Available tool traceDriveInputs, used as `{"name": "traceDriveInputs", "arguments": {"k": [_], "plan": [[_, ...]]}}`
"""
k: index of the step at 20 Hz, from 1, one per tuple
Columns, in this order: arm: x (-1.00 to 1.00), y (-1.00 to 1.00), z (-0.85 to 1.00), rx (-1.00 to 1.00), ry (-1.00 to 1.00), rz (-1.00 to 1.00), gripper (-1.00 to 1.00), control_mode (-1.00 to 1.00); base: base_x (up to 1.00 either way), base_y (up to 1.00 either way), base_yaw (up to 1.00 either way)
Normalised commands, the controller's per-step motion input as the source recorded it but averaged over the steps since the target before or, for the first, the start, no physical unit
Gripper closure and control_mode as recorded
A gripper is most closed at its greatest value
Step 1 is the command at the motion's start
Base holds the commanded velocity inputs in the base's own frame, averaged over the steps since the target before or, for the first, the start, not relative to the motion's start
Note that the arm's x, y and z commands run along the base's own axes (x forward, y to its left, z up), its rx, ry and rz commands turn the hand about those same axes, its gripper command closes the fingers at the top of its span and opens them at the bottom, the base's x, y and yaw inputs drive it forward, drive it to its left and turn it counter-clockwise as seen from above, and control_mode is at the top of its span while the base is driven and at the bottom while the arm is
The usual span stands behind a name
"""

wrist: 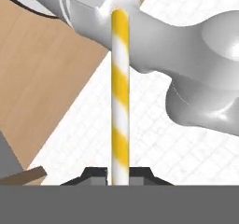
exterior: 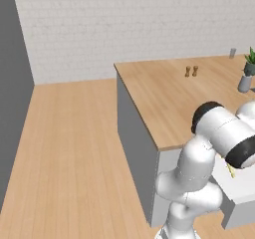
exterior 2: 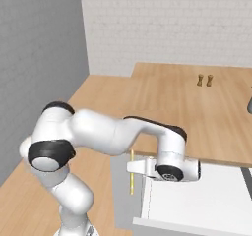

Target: Take a straw from the drawer in front and place it inside the glass cup on the dining counter.

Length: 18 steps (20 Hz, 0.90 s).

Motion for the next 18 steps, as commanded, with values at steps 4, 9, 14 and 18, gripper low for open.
{"name": "traceDriveInputs", "arguments": {"k": [4, 9, 14, 18], "plan": [[-0.10, 1.00, 0.96, -0.39, -0.28, 0.00, 1.00, -1.00, 0.00, 0.00, 0.00], [0.00, 1.00, 0.91, -0.55, -0.15, 0.00, 1.00, -1.00, 0.00, 0.00, 0.00], [0.00, 1.00, 0.44, -0.72, -0.16, 0.00, 1.00, -1.00, 0.00, 0.00, 0.00], [0.00, 1.00, -0.05, -0.79, -0.33, 0.00, 1.00, -1.00, 0.00, 0.00, 0.00]]}}
